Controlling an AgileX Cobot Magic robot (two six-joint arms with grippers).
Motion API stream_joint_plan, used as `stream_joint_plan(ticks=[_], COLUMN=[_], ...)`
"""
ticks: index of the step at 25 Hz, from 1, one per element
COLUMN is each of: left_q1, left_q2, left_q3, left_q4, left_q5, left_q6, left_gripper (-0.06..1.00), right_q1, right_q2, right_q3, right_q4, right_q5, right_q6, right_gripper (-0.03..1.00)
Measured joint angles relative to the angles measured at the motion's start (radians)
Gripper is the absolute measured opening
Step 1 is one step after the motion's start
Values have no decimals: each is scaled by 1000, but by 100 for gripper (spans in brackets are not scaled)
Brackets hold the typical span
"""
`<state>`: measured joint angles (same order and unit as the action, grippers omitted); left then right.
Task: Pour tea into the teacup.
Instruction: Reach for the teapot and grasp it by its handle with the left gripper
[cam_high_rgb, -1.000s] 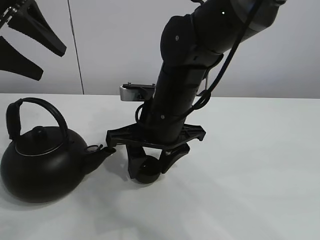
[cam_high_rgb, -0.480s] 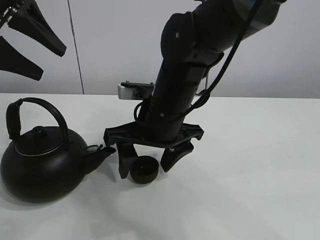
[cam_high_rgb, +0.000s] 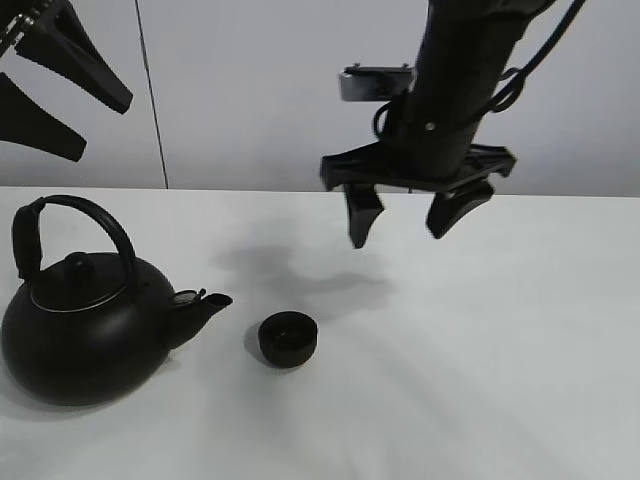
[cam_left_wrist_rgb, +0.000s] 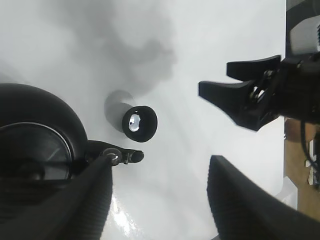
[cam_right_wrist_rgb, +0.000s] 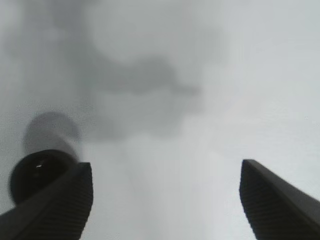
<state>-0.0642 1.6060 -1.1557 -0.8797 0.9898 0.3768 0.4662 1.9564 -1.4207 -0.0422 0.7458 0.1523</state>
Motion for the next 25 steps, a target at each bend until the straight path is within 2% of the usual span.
stream_joint_plan(ticks=[6, 10, 16, 18, 21, 25], left_q1=[0, 0, 0, 0, 0, 0], left_q2=[0, 0, 0, 0, 0, 0], left_q3=[0, 0, 0, 0, 0, 0], left_q4=[0, 0, 0, 0, 0, 0], left_q5=[0, 0, 0, 0, 0, 0], left_q6=[0, 0, 0, 0, 0, 0], left_gripper=[41, 41, 41, 41, 41, 41], right_q1=[-202, -341, -517, -563, -596, -589], right_q2=[-103, -203, -474, -592, -803, -1110], right_q3=[0, 0, 0, 0, 0, 0], right_q4=[-83, -132, -332, -385, -409, -337], right_q5=[67, 151, 295, 326, 363, 411], right_q6=[10, -2, -19, -21, -23, -32], right_gripper=[56, 56, 56, 56, 56, 56])
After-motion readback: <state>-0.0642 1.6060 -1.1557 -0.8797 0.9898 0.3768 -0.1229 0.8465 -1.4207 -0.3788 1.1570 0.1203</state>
